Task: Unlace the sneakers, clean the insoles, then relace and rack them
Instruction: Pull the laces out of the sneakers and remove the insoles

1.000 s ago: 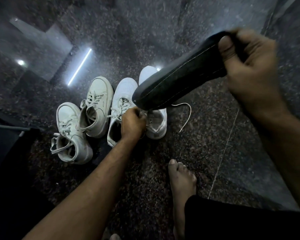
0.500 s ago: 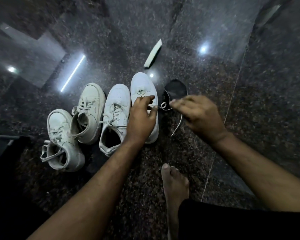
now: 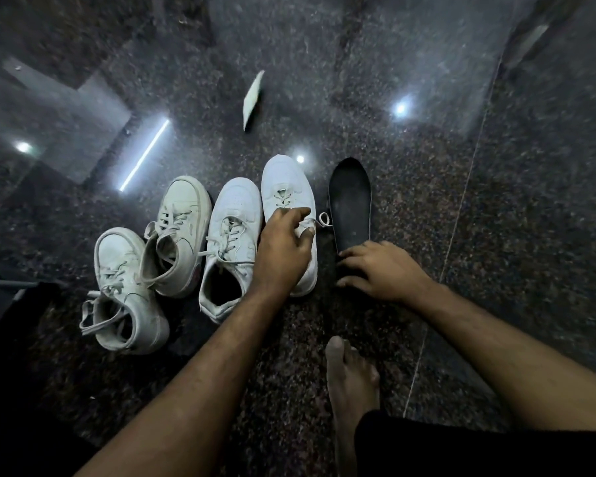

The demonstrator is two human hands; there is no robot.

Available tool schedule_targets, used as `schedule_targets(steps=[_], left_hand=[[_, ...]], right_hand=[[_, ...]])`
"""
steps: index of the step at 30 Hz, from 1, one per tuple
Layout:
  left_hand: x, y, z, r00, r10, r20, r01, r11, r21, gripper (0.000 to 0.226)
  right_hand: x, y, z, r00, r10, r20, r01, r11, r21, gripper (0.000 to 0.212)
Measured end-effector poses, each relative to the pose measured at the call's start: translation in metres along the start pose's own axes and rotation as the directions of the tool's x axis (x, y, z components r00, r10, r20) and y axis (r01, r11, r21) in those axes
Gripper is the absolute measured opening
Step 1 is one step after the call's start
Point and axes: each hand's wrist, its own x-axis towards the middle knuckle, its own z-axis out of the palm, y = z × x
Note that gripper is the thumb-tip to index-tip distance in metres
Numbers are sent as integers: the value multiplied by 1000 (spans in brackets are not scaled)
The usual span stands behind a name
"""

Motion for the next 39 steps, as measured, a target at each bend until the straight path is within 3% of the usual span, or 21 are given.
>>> schedule_targets(steps=[5, 12, 17, 22, 27, 39], left_hand=[[19, -1, -7, 998, -14, -59, 13, 1000, -18, 35], [35, -6, -30, 989, -93, -115, 91, 996, -21, 35], [32, -20, -48, 970, -169, -177, 175, 984, 17, 36], [11, -46, -68, 944, -257, -209, 283, 953, 108, 34], [-17, -72, -79, 899, -428, -93, 438, 873, 214, 47], [-38, -65, -68, 904, -426, 39, 415, 896, 159, 57]], right_hand=[[45, -6, -28, 985, 82, -149, -62, 990, 129, 28], [85, -25, -46, 949, 176, -260, -117, 967, 228, 32], [99, -61, -52, 954, 77, -291, -8, 973, 232, 31], [104, -86, -48, 962, -25, -270, 54, 993, 101, 34], [100, -103, -41, 987, -39, -158, 43, 999, 22, 44], [92, -111, -46, 985, 142, -98, -151, 985, -87, 30]])
